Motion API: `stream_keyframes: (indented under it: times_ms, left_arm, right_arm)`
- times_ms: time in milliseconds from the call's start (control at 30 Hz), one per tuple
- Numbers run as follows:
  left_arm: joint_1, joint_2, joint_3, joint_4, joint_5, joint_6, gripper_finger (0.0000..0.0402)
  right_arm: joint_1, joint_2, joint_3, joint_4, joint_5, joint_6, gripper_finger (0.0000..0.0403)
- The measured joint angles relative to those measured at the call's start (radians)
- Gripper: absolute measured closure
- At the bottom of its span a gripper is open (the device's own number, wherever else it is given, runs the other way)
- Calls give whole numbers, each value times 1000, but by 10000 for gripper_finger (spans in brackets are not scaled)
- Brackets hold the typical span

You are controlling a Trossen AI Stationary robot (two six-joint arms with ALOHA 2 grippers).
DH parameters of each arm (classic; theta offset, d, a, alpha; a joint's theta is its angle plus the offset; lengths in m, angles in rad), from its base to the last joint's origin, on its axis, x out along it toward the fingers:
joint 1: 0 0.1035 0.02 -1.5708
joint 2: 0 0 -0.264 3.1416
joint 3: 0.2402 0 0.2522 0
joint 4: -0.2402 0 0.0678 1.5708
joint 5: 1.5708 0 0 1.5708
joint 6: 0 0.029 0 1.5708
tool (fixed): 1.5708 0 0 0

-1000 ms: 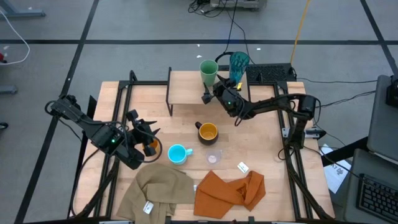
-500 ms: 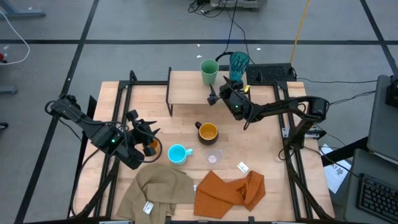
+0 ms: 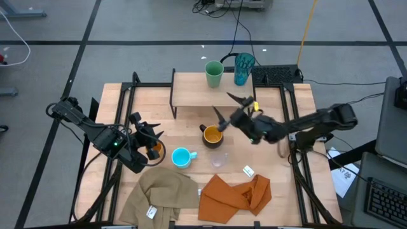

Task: Stack small to large cups/mugs on shelf
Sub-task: Put the black mug on the shelf

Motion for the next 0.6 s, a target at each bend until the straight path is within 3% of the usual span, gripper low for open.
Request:
stream_keyframes:
  times_ms: [300, 600]
  left_arm:
    - [2, 0, 0, 4, -7, -3, 259]
    - [2, 0, 0, 63, -8, 15, 259]
  right_arm:
    - [259, -241, 0, -278, 2, 94, 58]
    - [408, -320, 0, -373, -4, 160, 149]
